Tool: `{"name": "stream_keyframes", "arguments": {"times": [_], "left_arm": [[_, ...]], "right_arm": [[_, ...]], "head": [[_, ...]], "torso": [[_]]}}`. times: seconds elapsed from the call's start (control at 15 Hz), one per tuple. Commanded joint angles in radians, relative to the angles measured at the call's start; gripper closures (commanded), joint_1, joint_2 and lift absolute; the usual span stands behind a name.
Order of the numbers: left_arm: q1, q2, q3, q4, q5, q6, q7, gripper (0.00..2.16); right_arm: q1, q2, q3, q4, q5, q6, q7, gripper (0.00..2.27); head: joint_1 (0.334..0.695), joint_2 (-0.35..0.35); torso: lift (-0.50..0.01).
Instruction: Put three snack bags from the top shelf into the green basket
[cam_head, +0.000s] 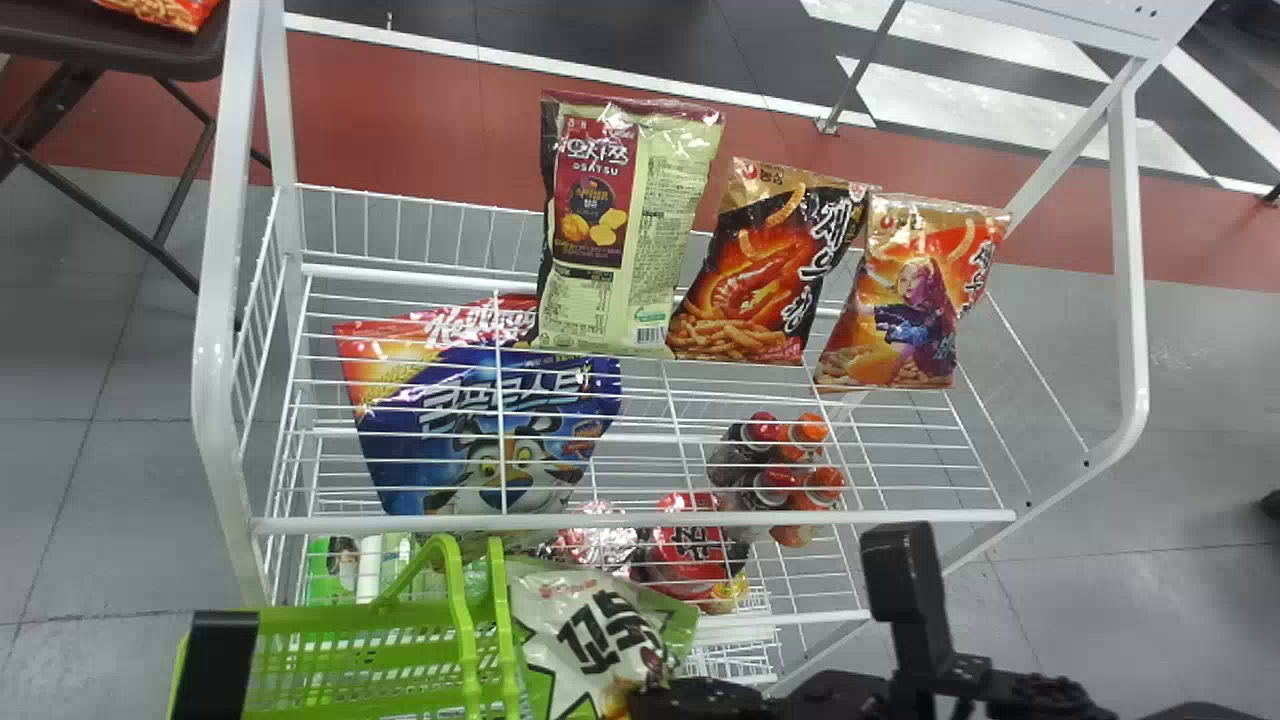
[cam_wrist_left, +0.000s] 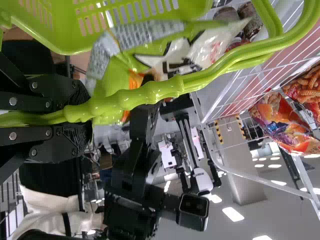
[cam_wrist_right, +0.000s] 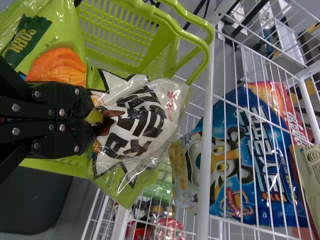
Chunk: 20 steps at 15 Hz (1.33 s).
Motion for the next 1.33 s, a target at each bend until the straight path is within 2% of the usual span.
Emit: {"name": "stream_keyframes", "arguments": {"times": [0.0,0.6,0.8,0.93,1.0,1.07,1.13,1.2,1.27], "left_arm": [[-0.001,-0.003,-0.001,-0.008,0.000,0.000,-0.001,2.14],[0.007,-0.003,-0.017,-0.027,-0.003,0.000,0.002,2.14],[0.018,-0.003,-0.017,-0.034,-0.005,0.000,-0.001,2.14],[0.025,-0.003,-0.023,-0.040,-0.006,0.000,-0.001,2.14],[0.025,-0.003,-0.023,-0.040,-0.008,0.000,-0.001,2.14],[0.025,-0.003,-0.023,-0.040,-0.009,0.000,-0.001,2.14],[0.030,-0.003,-0.023,-0.040,-0.011,0.000,-0.001,2.14],[0.032,-0.003,-0.021,-0.041,-0.011,0.000,-0.003,2.14],[0.033,-0.003,-0.021,-0.041,-0.012,0.000,-0.003,2.14]], "right_arm": [[-0.039,-0.008,0.079,0.080,0.043,-0.076,-0.002,2.24],[-0.077,-0.041,0.302,0.311,0.166,-0.318,-0.005,2.24],[-0.103,-0.047,0.355,0.389,0.201,-0.330,0.000,2.24],[-0.114,-0.050,0.368,0.408,0.201,-0.296,0.067,2.23],[-0.105,-0.050,0.366,0.396,0.201,-0.306,0.067,2.08],[-0.088,-0.050,0.349,0.376,0.204,-0.352,0.066,1.70],[-0.065,-0.049,0.317,0.340,0.209,-0.382,0.063,0.46],[-0.040,-0.043,0.285,0.311,0.209,-0.428,0.057,0.00],[-0.016,-0.032,0.246,0.282,0.209,-0.484,0.050,0.00]], "head": [[0.695,-0.350],[0.695,-0.350],[0.695,-0.350],[0.695,-0.350],[0.695,-0.350],[0.695,-0.350],[0.695,-0.350],[0.695,-0.350],[0.695,-0.350]], "torso": [[-0.050],[-0.050],[-0.050],[-0.050],[-0.050],[-0.050],[-0.050],[-0.050],[-0.050]]}}
